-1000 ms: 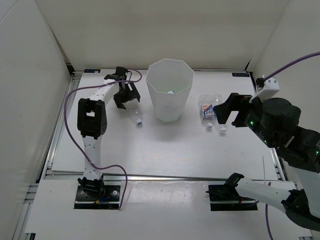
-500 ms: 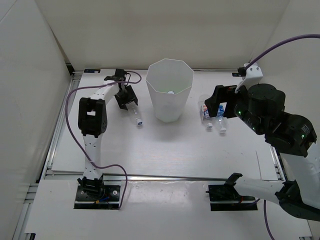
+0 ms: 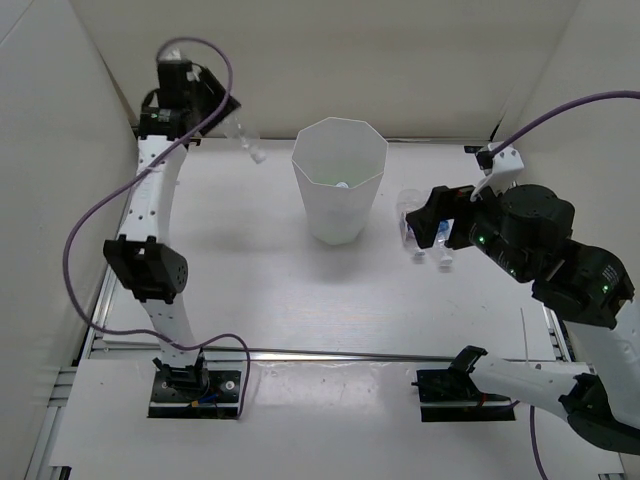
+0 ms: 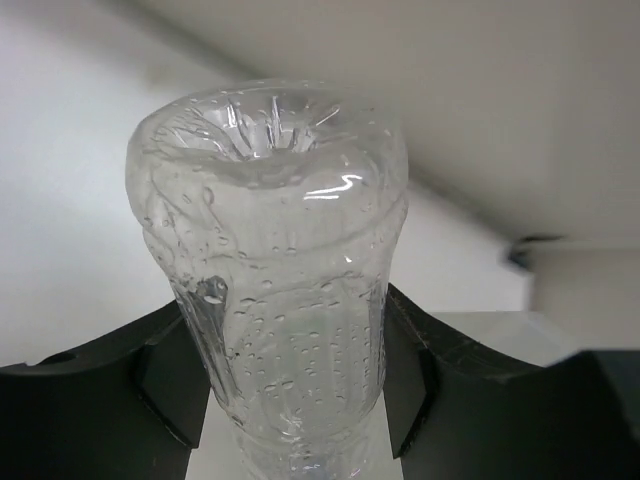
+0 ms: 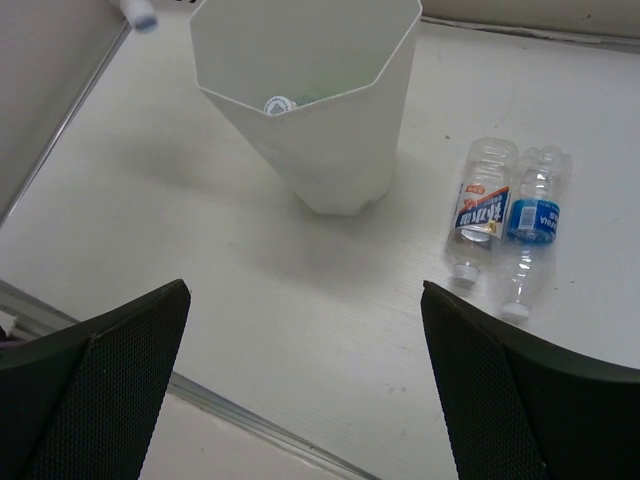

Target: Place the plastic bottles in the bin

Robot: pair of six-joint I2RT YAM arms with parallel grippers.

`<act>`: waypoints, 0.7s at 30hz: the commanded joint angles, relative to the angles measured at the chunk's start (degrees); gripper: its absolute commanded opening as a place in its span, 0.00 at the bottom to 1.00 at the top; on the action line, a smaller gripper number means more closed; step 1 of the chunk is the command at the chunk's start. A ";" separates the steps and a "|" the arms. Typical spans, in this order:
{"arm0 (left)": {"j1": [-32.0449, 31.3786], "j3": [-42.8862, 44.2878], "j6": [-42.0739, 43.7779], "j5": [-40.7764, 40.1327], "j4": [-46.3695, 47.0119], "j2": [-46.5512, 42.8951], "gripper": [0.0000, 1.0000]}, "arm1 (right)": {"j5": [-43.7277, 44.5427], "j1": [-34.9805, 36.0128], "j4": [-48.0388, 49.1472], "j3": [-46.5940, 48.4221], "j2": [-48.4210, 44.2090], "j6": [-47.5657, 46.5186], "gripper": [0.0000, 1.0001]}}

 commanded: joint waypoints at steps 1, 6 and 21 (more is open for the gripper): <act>-1.02 9.89 -4.16 3.42 4.32 -6.42 0.57 | -0.77 0.04 3.45 -1.31 -1.93 0.88 1.00; -3.83 14.65 -10.47 6.84 13.53 -7.75 0.63 | -0.77 0.04 3.45 -3.59 -5.36 4.47 1.00; -16.93 19.66 -5.93 16.70 14.87 5.08 0.78 | 5.56 -0.49 0.37 -5.44 -11.61 10.02 1.00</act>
